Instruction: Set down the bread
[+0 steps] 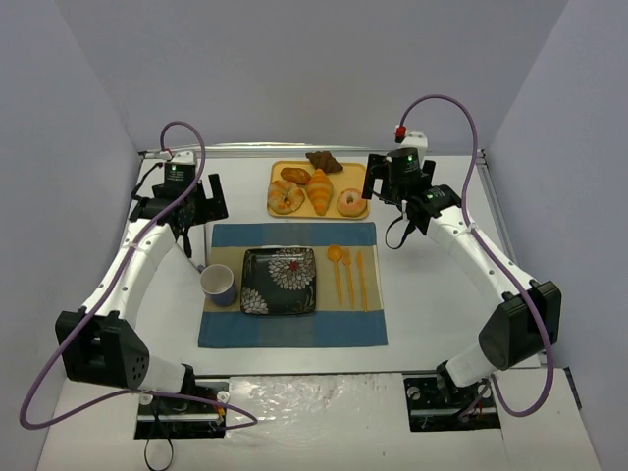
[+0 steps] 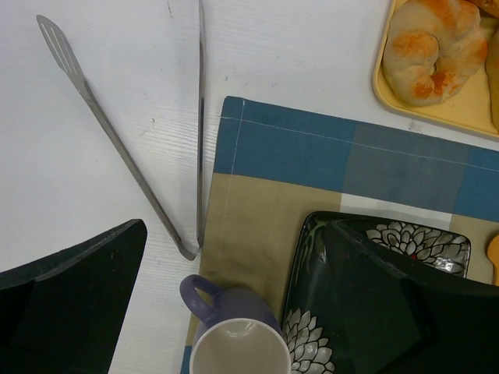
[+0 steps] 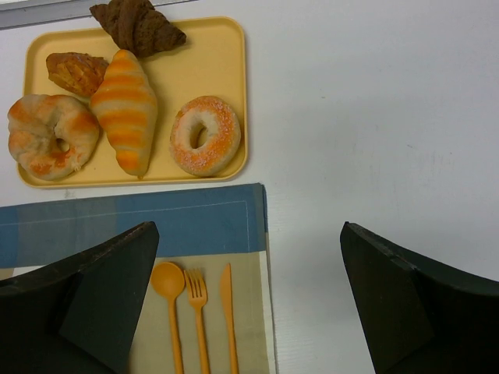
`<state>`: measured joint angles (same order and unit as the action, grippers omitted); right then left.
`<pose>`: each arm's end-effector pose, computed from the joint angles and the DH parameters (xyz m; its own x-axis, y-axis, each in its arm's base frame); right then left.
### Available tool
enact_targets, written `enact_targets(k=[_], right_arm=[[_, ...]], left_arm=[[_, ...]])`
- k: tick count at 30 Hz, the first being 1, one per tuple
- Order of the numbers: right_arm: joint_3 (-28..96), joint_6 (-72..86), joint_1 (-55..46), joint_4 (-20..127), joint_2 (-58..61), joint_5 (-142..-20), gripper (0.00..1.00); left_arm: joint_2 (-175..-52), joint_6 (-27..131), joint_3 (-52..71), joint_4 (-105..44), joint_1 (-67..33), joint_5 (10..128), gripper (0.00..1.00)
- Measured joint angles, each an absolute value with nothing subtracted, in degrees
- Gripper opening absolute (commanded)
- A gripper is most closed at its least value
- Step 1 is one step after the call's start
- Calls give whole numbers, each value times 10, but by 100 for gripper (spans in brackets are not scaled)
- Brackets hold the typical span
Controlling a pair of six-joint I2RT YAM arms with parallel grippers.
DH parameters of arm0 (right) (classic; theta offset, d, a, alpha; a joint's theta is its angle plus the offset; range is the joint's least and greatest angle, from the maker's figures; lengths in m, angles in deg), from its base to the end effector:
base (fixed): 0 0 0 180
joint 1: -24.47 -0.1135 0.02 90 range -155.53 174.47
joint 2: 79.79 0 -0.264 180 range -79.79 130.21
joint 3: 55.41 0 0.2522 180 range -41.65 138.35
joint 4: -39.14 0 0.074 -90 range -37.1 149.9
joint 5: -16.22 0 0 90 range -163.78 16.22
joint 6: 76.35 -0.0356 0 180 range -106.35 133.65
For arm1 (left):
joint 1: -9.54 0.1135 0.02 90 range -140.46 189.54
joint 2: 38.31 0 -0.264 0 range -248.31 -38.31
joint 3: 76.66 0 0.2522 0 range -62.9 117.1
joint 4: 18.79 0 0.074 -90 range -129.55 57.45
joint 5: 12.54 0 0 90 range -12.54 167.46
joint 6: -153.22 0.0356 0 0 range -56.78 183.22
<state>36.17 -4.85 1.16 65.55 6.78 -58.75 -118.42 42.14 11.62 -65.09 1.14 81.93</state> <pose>0.3309 0.1325 0.3595 -0.3687 0.1748 -0.9130 -0.0458 0.9775 0.2057 0.3075 -0.0426 0.3418 -0.6005 -0.2738 -0.7513 -0.1404 0.9611 -0.2380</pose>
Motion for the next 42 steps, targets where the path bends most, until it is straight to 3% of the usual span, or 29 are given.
enact_targets(k=[13,21,42], right_arm=[[363,-48,12,655,68,-588,100],[353,-56,12,655,65,-588,100],[322,-53,12,655,58,-588,100]], left_arm=[[-1189,403,106,-664,29,868,97],[-1309,327,102,-691,88,914,97],[-1404,281,75,-581,85,879,97]])
